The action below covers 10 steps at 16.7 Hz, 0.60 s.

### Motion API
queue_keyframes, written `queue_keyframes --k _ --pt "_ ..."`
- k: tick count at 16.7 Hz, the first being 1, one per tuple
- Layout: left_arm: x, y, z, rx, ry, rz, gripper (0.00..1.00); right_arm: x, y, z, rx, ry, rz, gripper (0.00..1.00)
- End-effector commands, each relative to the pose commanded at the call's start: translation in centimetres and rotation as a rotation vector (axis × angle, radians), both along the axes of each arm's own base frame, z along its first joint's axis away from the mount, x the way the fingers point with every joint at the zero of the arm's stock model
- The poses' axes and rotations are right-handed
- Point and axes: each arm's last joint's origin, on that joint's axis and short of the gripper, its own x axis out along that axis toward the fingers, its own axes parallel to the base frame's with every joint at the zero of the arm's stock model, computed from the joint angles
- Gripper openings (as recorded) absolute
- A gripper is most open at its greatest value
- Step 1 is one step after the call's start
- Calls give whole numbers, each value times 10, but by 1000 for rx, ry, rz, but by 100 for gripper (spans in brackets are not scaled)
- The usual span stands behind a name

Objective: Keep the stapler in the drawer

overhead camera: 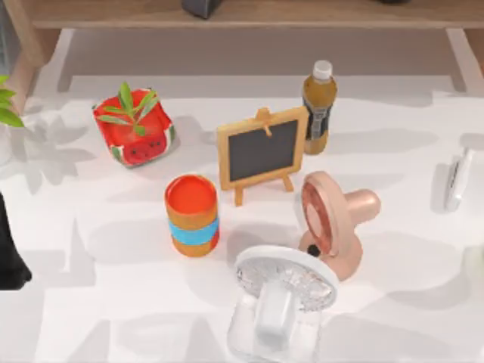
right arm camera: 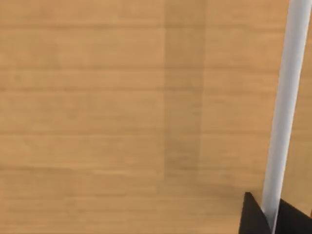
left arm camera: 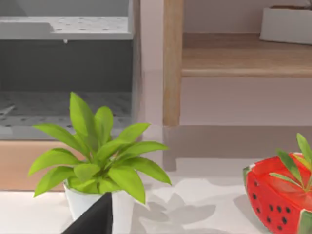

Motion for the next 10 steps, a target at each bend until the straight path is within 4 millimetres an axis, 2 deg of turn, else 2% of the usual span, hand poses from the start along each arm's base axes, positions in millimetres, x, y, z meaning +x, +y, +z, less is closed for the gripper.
queue_keyframes --k 7,10 --pt "0 0 0 0 0 0 100 -2 -2 0 2 1 -5 0" --pt "0 0 0 0 0 0 100 -17 -3 3 -3 -9 -7 0"
